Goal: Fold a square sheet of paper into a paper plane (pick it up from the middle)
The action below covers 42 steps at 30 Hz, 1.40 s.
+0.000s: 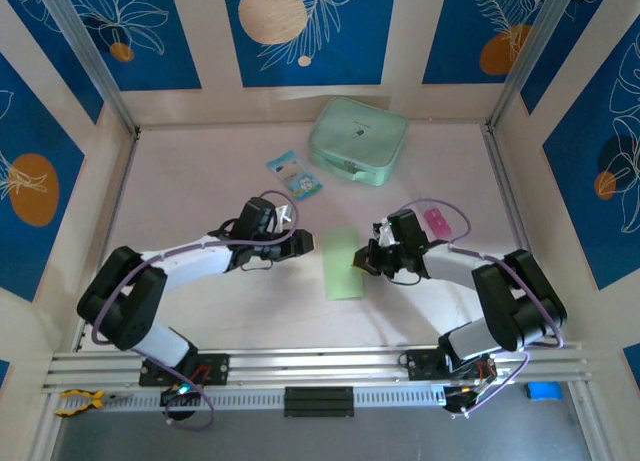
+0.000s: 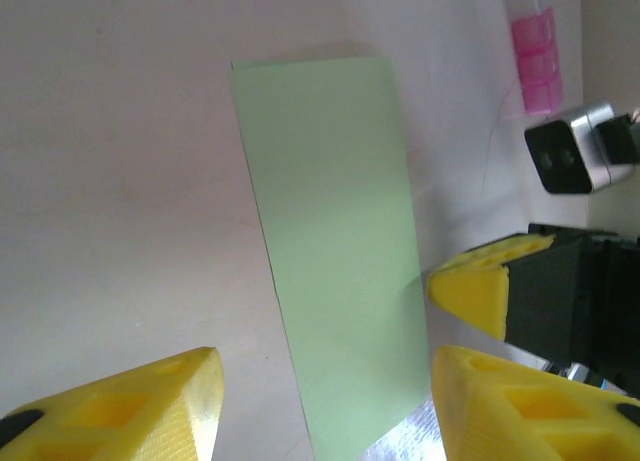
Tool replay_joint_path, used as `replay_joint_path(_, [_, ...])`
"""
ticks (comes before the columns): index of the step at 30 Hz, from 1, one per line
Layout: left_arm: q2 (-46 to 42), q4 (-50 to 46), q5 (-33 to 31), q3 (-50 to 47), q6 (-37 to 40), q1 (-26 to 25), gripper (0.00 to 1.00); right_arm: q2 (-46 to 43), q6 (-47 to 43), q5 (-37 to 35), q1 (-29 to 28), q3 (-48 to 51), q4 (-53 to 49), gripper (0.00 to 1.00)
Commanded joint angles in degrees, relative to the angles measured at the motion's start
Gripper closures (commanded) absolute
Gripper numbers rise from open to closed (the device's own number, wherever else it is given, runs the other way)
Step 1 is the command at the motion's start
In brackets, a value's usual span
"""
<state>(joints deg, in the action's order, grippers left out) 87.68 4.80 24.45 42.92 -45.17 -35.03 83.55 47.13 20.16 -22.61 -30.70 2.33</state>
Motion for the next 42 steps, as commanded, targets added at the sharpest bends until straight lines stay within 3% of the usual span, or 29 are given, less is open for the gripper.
replay_joint_path(1, [2.69,2.45,3.45,2.4,-0.83,-1.29,0.45,2.03,-1.73,2.02,0.76,0.71,0.28,0.97])
replay_joint_path(7, [8.79,1.48,5.7,5.85,-0.8,-3.25,0.45,7.07,-1.01,4.05,2.92,3.92,4.1,0.98])
replay_joint_path(16, [12.54,-0.78,5.17,8.13,-0.8,-4.77,0.45,7.6,-1.08,3.96,3.36,4.1,3.09,0.98])
replay_joint_path(32, [17.24,-1.55,6.58,9.35,-2.13,-5.82,0.53,5.66,0.26,1.99,3.45,6.25,3.15,0.98])
replay_joint_path(42, [18.95,-1.09,7.47,9.76,-2.73,-6.02,0.63,5.97,0.33,2.16,3.48,6.85,3.69,0.98])
